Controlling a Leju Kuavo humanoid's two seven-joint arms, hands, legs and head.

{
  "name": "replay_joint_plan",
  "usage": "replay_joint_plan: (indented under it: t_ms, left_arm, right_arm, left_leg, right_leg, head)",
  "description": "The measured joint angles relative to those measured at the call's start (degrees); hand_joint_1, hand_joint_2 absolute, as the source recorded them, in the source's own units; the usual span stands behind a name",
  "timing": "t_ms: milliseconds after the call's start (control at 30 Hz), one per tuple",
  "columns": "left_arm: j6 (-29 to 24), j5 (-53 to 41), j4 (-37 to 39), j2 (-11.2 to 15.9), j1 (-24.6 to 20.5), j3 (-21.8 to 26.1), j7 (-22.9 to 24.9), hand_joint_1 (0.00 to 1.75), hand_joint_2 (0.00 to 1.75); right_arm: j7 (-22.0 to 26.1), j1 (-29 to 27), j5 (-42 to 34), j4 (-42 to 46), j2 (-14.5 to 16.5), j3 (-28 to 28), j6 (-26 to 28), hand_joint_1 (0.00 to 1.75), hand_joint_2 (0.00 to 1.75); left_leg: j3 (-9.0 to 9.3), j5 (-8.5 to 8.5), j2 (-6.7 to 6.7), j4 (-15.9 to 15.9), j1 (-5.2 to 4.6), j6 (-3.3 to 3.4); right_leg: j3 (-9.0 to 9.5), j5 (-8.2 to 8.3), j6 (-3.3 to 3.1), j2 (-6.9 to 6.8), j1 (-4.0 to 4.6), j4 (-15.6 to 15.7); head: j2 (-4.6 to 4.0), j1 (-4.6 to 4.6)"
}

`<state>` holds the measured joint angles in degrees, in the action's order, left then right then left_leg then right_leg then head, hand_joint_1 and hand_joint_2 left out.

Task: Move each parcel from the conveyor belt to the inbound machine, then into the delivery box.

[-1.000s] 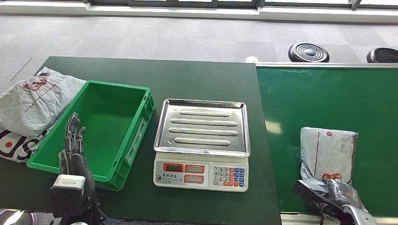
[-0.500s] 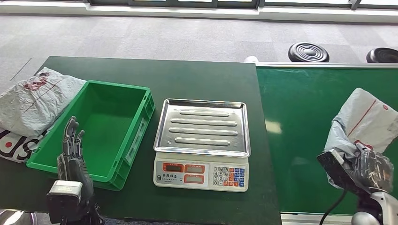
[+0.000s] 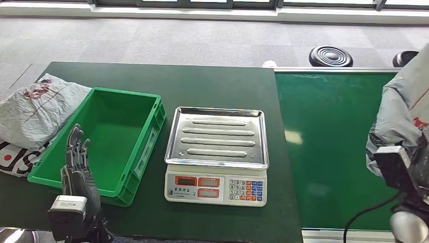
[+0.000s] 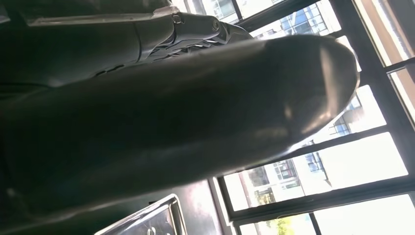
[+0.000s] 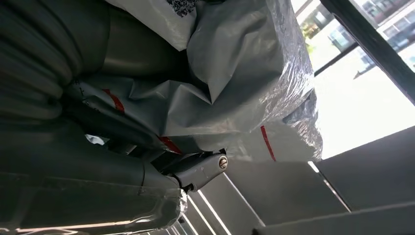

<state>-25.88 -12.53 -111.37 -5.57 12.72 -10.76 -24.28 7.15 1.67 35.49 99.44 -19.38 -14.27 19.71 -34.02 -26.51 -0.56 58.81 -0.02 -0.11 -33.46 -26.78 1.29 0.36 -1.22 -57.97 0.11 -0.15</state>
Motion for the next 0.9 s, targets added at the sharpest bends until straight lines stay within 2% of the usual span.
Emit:
replay_joint_plan:
  t_ms: [100,167,300,433,667,900]
  left_arm:
    - [0.1,0.2,0.9,0.0,-0.9,-0.1,-0.7,0.0,0.0]
    - [0.5,0.6,1.6,0.0,-1.8,-0.3,-1.1,0.0,0.0]
    - [1.0,1.2,3.3,0.0,-4.5,-1.5,-1.3,0.0,0.0]
    - [0.7,1.8,5.2,0.2,-6.6,-2.6,-1.6,0.0,0.0]
    - [0.2,5.6,7.6,0.9,-8.3,-4.0,-1.0,0.0,0.0]
    - [-2.6,5.7,8.9,1.1,-9.2,-4.4,-0.5,0.0,0.0]
  right_arm:
    - [2.6,4.5,0.7,0.3,0.4,1.9,-0.2,1.75,1.75]
    - [3.7,8.6,2.3,-0.6,1.4,5.6,-1.1,1.75,1.75]
    - [4.0,18.4,3.8,-7.1,4.7,16.6,-1.9,1.75,1.75]
    - [4.7,24.9,3.3,-13.3,7.8,27.0,-1.7,1.75,1.75]
    - [6.6,27.9,-1.4,-20.3,14.4,40.2,-3.2,1.75,1.75]
    - [7.1,27.7,-3.2,-26.1,20.1,46.9,-6.5,1.75,1.75]
  left_leg:
    - [-0.19,0.02,0.01,0.0,0.0,0.0]
    - [-0.34,0.01,0.16,-0.1,0.02,-0.03]
    - [0.01,0.21,0.29,-0.1,0.1,-0.18]
    - [0.03,0.36,0.05,-0.1,0.21,-0.29]
    - [-0.03,0.32,0.0,-0.1,0.28,-0.36]
    - [-0.08,0.31,0.0,-0.1,0.28,-0.36]
  right_leg:
    - [0.05,0.03,-0.02,0.0,0.01,0.0]
    - [0.06,0.06,-0.05,0.13,0.03,0.0]
    - [-0.05,0.2,-0.18,0.33,0.1,0.0]
    - [-0.07,0.28,-0.22,0.15,0.2,0.0]
    - [-0.14,0.23,-0.27,0.13,0.26,-0.1]
    - [-0.19,0.23,-0.27,0.13,0.26,-0.1]
  head:
    - [0.0,0.01]
    - [0.0,0.0]
    - [0.0,-0.01]
    - [0.0,-0.01]
    - [0.0,0.0]
    - [0.0,0.0]
